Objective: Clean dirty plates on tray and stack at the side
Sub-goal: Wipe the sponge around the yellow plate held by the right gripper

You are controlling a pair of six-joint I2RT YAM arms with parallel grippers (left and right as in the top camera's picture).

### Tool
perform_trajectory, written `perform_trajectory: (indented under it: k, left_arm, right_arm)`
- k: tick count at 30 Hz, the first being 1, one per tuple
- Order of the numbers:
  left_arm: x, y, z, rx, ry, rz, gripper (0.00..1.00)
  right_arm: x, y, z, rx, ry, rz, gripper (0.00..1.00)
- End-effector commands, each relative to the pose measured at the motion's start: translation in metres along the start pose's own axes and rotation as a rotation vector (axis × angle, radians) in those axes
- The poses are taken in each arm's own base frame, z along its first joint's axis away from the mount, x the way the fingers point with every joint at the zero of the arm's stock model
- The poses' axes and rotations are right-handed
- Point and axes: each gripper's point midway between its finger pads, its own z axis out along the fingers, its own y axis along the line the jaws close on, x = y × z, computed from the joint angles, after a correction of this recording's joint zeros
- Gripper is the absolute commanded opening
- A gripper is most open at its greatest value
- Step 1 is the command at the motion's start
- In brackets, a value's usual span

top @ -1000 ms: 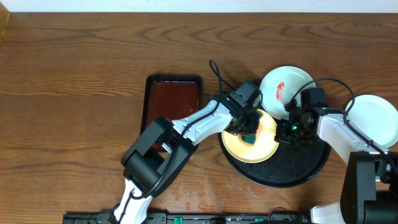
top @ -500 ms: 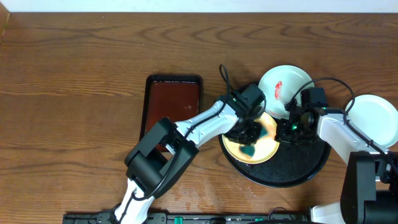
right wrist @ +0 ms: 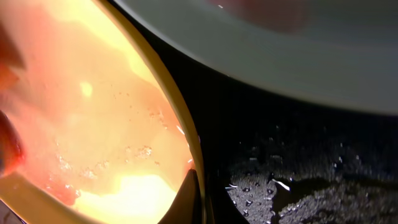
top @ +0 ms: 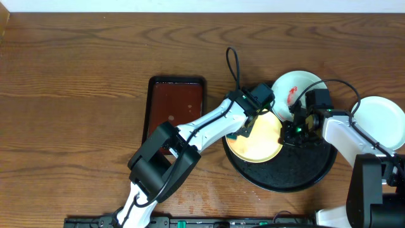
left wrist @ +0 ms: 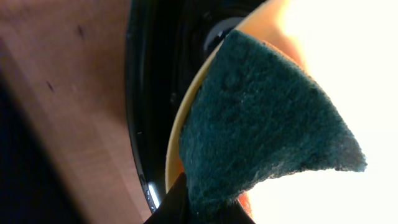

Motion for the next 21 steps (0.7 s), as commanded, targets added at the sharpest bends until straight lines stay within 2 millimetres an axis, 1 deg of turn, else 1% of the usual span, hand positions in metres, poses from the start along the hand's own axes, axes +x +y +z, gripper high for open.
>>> perform_trajectory:
  k: [1, 2, 4, 7, 10, 11, 12, 14, 17, 19, 21]
  left_arm:
    - [-0.009, 0.016, 0.010, -0.048, -0.020, 0.018, 0.07]
    - [-0.008, 0.004, 0.010, 0.022, -0.010, 0.016, 0.07]
    - [-0.006, -0.028, 0.008, 0.198, 0.017, 0.015, 0.07]
    - [-0.003, -0.071, -0.001, 0.440, 0.047, 0.028, 0.07]
    - [0.002, -0.097, -0.004, 0.551, 0.073, 0.035, 0.07]
    - [0.008, -0.110, -0.004, 0.602, 0.091, 0.053, 0.08]
    - [0.011, -0.118, -0.005, 0.629, 0.100, 0.064, 0.08]
    - [0.019, -0.130, -0.006, 0.662, 0.120, 0.087, 0.08]
    - [0.028, -0.140, -0.007, 0.661, 0.131, 0.120, 0.07]
    - [0.030, -0.139, -0.006, 0.655, 0.139, 0.120, 0.08]
    - [0.030, -0.129, -0.002, 0.614, 0.148, 0.095, 0.07]
  right_arm:
    - [-0.003, -0.024, 0.003, 0.127, -0.016, 0.014, 0.01]
    - [-0.003, -0.024, 0.003, 0.127, -0.016, 0.014, 0.01]
    - [-0.003, -0.024, 0.003, 0.126, -0.016, 0.014, 0.01]
    - [-0.003, -0.024, 0.003, 0.126, -0.015, 0.014, 0.01]
    - [-0.003, -0.024, 0.003, 0.126, -0.016, 0.014, 0.01]
    - [-0.003, -0.024, 0.003, 0.126, -0.016, 0.014, 0.01]
    - [-0.003, -0.024, 0.003, 0.126, -0.016, 0.014, 0.01]
    - [-0.003, -0.024, 0.003, 0.126, -0.016, 0.014, 0.01]
    - [-0.003, -0.024, 0.003, 0.127, -0.015, 0.014, 0.01]
    - [-0.003, -0.024, 0.003, 0.127, -0.013, 0.015, 0.01]
    - [-0.003, -0.024, 0.003, 0.127, -0.013, 0.015, 0.01]
